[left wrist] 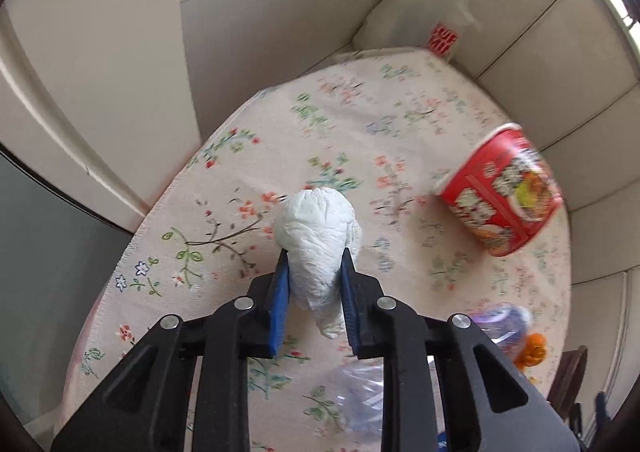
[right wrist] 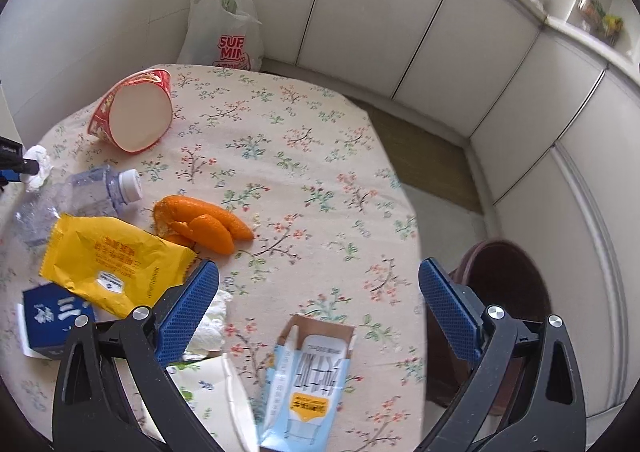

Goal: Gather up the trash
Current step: 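Lift the tissue with the left tool while the right tool grasps the clear bottle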

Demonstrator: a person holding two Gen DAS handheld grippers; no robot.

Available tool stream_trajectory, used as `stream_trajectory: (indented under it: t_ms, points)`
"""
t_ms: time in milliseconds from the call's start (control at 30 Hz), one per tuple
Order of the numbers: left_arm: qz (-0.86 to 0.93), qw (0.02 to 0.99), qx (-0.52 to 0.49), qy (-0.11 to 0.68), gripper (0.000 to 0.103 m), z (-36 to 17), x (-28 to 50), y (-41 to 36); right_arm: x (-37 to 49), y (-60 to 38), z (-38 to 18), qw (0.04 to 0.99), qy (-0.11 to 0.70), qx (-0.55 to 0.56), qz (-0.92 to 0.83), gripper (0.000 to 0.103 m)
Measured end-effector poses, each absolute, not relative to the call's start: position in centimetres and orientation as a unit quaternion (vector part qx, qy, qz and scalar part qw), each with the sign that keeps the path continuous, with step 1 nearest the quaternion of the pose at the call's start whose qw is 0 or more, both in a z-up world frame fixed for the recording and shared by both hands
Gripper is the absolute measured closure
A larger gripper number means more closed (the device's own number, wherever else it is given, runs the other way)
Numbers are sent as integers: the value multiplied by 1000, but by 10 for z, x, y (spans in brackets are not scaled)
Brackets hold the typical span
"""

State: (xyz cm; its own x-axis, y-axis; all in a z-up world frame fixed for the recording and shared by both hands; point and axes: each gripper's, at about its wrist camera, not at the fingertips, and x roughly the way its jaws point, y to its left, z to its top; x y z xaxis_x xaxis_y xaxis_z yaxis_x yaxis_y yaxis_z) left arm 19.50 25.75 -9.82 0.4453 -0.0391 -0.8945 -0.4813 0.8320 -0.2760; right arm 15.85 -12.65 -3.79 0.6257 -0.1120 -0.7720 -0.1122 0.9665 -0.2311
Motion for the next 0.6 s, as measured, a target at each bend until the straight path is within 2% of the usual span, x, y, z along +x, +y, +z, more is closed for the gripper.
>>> stream_trajectory:
  t_ms: [167,333,433,500,600]
  points:
    - [85,859,-257,434,79,-31,177,233,173,-117,-45,865,487,4,121,7]
    - [53,913,-217,342,79,39,151,210,206,-78,-66,768,576,189,208,9]
    - [38,928,-206,309,79,62,140,206,230,-51,-77,721,611,255,206,15]
    - [38,933,-196,299,79,67,139,206,242,-35,-85,704,633,259,190,27]
    - [37,932,-203,299,79,67,141,212,249,-12,-99,683,668,250,156,33]
